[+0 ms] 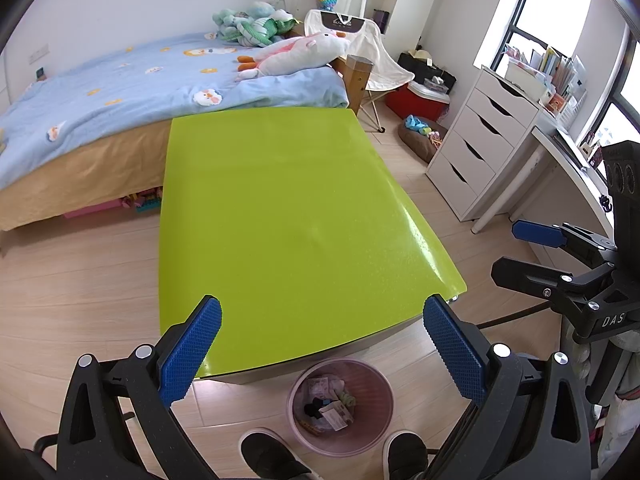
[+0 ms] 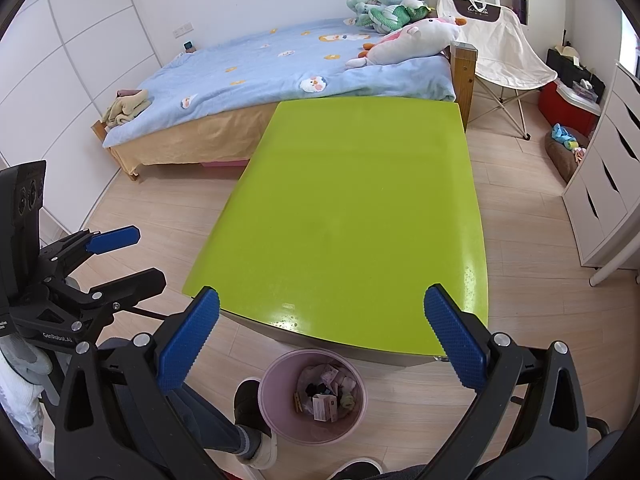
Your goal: Collect trash
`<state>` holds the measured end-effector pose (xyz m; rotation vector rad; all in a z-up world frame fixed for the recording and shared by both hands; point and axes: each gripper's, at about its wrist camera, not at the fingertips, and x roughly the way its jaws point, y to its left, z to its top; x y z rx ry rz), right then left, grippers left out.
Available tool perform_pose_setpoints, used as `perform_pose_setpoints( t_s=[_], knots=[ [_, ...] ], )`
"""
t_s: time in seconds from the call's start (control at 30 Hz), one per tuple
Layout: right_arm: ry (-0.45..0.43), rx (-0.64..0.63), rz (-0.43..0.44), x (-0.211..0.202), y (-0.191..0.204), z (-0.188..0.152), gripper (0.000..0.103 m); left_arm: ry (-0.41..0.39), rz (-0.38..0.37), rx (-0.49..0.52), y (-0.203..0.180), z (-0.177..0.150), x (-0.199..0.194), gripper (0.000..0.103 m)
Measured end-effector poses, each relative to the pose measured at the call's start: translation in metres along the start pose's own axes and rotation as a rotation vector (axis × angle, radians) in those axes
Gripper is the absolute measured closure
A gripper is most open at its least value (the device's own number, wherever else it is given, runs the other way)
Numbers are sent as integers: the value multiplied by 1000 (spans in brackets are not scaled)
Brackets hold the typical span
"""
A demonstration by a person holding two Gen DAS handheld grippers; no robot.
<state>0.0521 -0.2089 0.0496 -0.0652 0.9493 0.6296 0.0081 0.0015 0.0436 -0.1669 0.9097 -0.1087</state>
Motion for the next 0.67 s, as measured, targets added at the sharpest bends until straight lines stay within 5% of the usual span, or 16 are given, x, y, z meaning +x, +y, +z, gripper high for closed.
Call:
perform_pose_setpoints(
  t_s=[0.67],
  knots=[
    [2,1,1,1,3,-2,3,-7,28,14,1,-7,1,6]
  ],
)
